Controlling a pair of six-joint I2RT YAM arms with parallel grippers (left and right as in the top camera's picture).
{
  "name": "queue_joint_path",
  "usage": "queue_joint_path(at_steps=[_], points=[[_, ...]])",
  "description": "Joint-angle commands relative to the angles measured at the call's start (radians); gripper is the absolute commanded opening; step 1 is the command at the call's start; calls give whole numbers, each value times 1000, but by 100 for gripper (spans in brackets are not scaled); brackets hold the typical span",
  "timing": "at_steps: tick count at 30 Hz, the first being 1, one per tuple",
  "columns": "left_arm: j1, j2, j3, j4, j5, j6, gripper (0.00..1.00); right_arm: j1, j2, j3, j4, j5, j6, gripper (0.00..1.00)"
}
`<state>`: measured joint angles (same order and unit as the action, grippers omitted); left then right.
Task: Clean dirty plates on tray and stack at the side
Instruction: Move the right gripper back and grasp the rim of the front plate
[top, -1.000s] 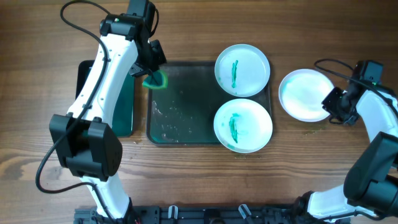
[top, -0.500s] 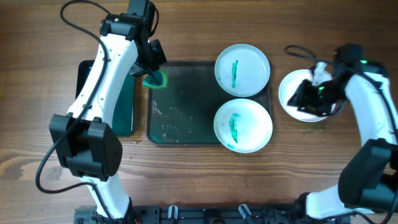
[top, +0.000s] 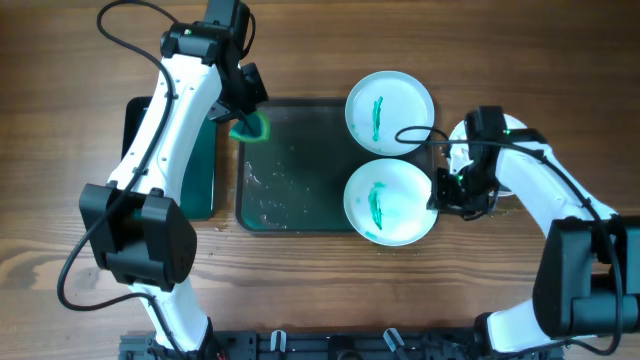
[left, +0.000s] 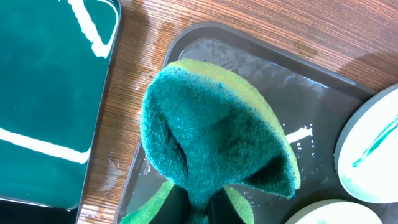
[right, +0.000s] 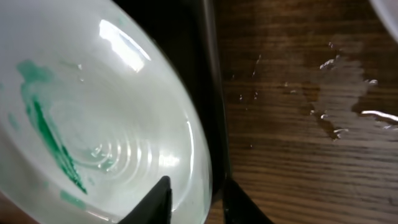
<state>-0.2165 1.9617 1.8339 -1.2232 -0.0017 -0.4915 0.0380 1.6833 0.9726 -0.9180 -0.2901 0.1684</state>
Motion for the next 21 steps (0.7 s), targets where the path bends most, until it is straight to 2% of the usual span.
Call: queue_joint_path(at_steps=[1, 4, 7, 9, 15, 19, 21], points=[[-4, -19, 18, 2, 5, 13, 4, 5, -5, -23, 18, 14, 18, 20], [-4, -19, 18, 1, 5, 13, 4, 5, -5, -24, 41, 3, 18, 15], [-4, -19, 18, -3, 5, 13, 4, 13, -4, -26, 76, -47, 26, 4], [-4, -19, 18, -5, 5, 13, 4, 31, -4, -26, 81, -47, 58, 4], [-4, -19, 18, -2, 5, 13, 4, 187, -4, -25, 171, -92, 255, 4], [-4, -19, 18, 0, 5, 13, 4, 321, -4, -17, 293, -50, 480, 4], [-4, -19, 18, 1, 5, 13, 4, 362, -4, -10, 366, -46, 548, 4]])
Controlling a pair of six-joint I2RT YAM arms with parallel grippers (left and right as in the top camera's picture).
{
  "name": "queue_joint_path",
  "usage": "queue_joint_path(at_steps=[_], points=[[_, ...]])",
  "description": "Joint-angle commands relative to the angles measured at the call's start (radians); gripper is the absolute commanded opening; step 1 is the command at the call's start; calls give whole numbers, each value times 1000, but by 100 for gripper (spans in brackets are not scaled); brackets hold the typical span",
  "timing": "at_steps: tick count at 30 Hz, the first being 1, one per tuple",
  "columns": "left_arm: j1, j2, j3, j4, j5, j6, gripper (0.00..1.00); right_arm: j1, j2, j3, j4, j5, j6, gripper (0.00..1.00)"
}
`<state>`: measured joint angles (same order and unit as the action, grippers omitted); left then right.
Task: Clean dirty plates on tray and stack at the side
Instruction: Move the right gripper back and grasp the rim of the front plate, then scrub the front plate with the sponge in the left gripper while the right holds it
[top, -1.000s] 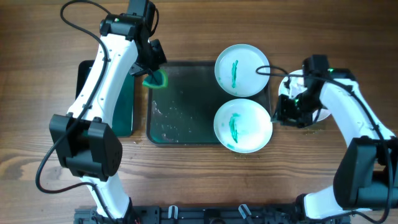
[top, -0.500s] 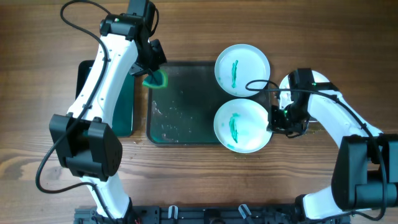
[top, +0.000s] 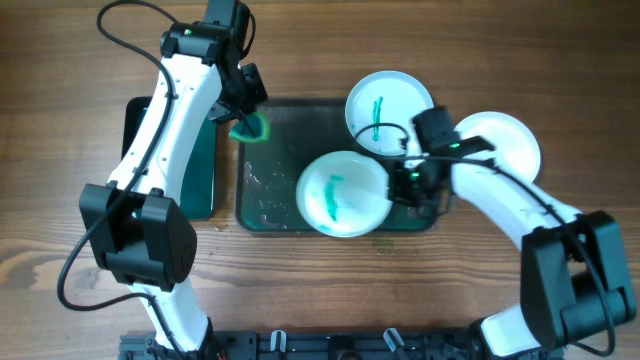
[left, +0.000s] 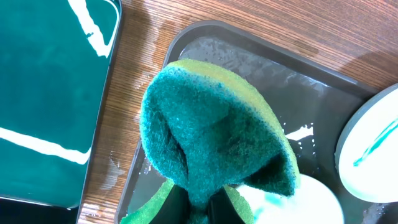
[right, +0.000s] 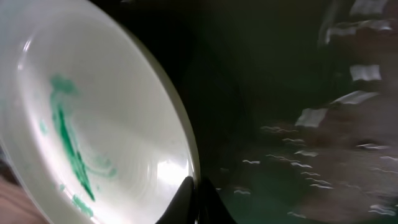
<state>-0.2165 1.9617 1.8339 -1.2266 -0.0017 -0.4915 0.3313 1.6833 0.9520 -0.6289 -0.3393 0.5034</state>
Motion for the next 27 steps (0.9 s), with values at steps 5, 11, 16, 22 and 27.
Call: queue_joint_path(at_steps=[5, 11, 16, 22, 27], points=[[-4, -19, 18, 4, 5, 13, 4, 162, 48, 11, 255, 88, 310, 4], [-4, -19, 18, 3, 6, 13, 4, 178, 112, 66, 275, 93, 255, 6], [-4, -19, 18, 4, 6, 13, 4, 178, 147, 158, 193, 142, 163, 25], [-4, -18, 17, 1, 38, 13, 4, 169, 256, 267, 104, 148, 80, 25], [-11, -15, 16, -3, 50, 13, 4, 167, 264, 267, 112, 142, 84, 15]])
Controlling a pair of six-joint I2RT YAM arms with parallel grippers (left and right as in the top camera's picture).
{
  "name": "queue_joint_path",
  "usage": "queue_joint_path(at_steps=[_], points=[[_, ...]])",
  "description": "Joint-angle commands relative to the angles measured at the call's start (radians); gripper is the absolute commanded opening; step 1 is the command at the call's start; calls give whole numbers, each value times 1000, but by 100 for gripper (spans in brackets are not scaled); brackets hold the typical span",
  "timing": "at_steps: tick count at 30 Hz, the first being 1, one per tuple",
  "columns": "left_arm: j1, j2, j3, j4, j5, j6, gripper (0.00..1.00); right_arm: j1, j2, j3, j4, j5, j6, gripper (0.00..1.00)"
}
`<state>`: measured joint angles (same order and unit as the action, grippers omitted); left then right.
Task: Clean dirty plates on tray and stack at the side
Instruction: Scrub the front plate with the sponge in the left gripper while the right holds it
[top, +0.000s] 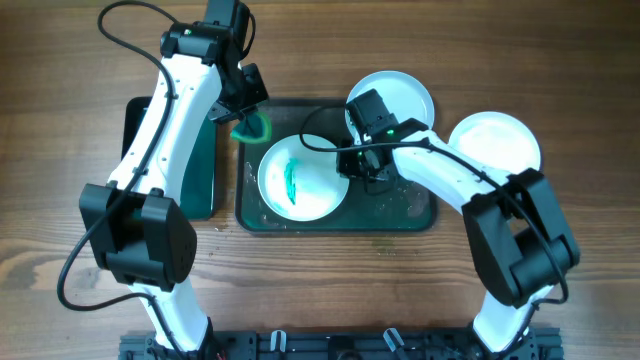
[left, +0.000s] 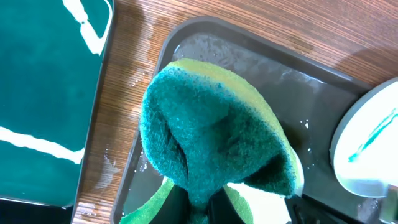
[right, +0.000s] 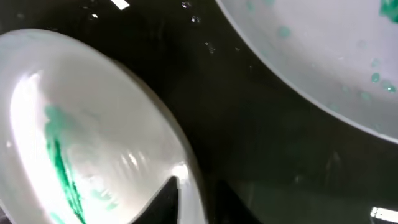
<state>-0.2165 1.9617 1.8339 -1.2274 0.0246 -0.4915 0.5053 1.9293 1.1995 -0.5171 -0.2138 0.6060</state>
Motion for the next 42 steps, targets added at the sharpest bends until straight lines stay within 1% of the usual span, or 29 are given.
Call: queue_joint_path(at_steps=[1, 2, 4, 13, 17, 21, 24, 26, 28, 31, 33, 34, 37, 38, 40, 42], points=[[-18, -12, 16, -2, 24, 13, 4, -9, 24, 20, 0, 16, -2, 11], [-26, -9, 16, -2, 26, 13, 4, -11, 29, 20, 0, 15, 5, 4], [-48, 4, 16, -2, 31, 13, 4, -16, 42, 20, 4, 8, 27, 4], [-138, 95, 5, 2, 31, 14, 4, -51, 61, 20, 15, -49, 26, 4], [-142, 132, -67, 39, 27, 66, 4, -51, 61, 20, 16, -50, 23, 4], [-141, 160, -156, 118, 29, 118, 4, -51, 61, 20, 17, -53, 20, 4], [-142, 167, -274, 248, 43, 150, 4, -51, 61, 20, 19, -60, 14, 4], [-142, 167, -326, 309, 71, 164, 4, -51, 61, 20, 22, -60, 12, 4], [-147, 167, -388, 386, 131, 207, 4, -51, 61, 20, 23, -60, 10, 4], [-163, 167, -438, 430, 214, 263, 4, -51, 61, 20, 23, -64, 4, 4], [-179, 167, -448, 427, 334, 358, 4, -51, 61, 20, 23, -65, 3, 4], [-188, 167, -448, 424, 429, 428, 4, -51, 61, 20, 26, -65, 3, 4], [-204, 166, -448, 420, 595, 545, 4, -51, 61, 20, 27, -65, 3, 4], [-207, 166, -448, 420, 611, 556, 4, -51, 61, 20, 27, -65, 2, 4], [-205, 166, -447, 420, 586, 554, 4, -51, 61, 20, 27, -72, -3, 4], [-195, 165, -446, 424, 496, 486, 4, -51, 61, 20, 27, -72, -3, 4]])
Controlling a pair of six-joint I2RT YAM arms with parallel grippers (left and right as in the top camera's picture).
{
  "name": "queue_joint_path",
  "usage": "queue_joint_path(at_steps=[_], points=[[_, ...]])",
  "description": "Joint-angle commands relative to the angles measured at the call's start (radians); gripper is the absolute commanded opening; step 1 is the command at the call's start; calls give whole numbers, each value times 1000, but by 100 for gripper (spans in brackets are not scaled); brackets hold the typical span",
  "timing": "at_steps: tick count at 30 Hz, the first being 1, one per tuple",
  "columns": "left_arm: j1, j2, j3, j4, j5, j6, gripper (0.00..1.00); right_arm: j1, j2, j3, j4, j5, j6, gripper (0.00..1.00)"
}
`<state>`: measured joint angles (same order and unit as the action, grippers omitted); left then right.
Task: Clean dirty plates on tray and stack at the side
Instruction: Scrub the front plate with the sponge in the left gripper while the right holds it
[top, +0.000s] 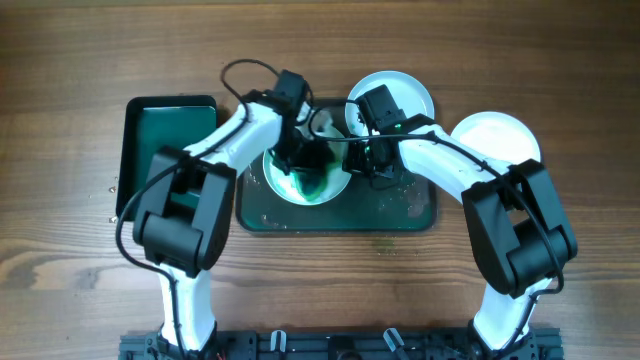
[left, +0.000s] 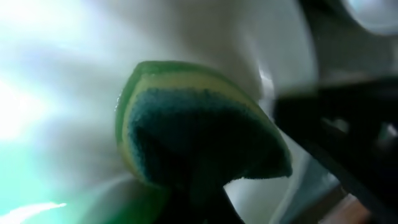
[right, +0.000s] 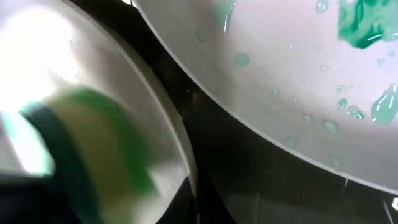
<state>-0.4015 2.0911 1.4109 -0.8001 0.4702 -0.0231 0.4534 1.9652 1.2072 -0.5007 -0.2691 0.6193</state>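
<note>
A dirty white plate (top: 281, 182) lies in the dark tray (top: 400, 208). My left gripper (top: 303, 163) is shut on a green and yellow sponge (top: 316, 181), which presses on the plate's inside (left: 62, 74). The sponge (left: 199, 124) fills the left wrist view and hides the fingers. My right gripper (top: 357, 166) is shut on this plate's right rim (right: 181, 149), one finger on each side of it. A second plate (top: 392, 98) with green smears (right: 357, 22) sits at the tray's back right corner. A clean white plate (top: 497, 140) rests on the table to the right.
A green basin (top: 165, 140) stands left of the tray. Water drops lie on the tray floor (right: 261, 180). Both arms cross above the tray's middle, and the right arm covers part of the second dirty plate.
My left gripper has moved with the sponge from the tray's back left corner down onto the held plate. The right gripper still grips the rim in about the same place.
First the right gripper stood at the front plate's rim on the tray's right side. It then held that plate farther left, and later at the tray's left half. The left gripper kept the sponge at the back left corner all along, and now it presses on the plate.
</note>
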Motion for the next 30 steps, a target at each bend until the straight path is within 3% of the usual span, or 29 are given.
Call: queue_joint_path(at_steps=[1, 6, 13, 15, 19, 21, 27, 30], points=[[-3, 35, -20, -2, -41, -57, 4, 1, 25, 12, 11, -16, -17, 4], [18, 7, 4, -6, -444, -356, 4, 1, 25, 12, 12, -16, -17, 4], [-1, -38, 34, 43, -834, -540, 4, 1, 25, 12, 11, -16, -17, 4], [-3, -37, 34, 21, -867, -566, 4, 1, 25, 12, 10, -16, -17, 4], [-8, -37, 33, -42, -809, -564, 4, 1, 25, 12, 11, -16, -16, 4], [-10, -37, 33, -79, -705, -533, 4, 1, 25, 12, 11, -16, -17, 4], [-14, -37, 33, -91, 10, -146, 4, 1, 25, 12, 11, -21, -17, 4], [-24, -37, 33, -43, 109, -142, 4, 1, 25, 12, 12, -24, -17, 4]])
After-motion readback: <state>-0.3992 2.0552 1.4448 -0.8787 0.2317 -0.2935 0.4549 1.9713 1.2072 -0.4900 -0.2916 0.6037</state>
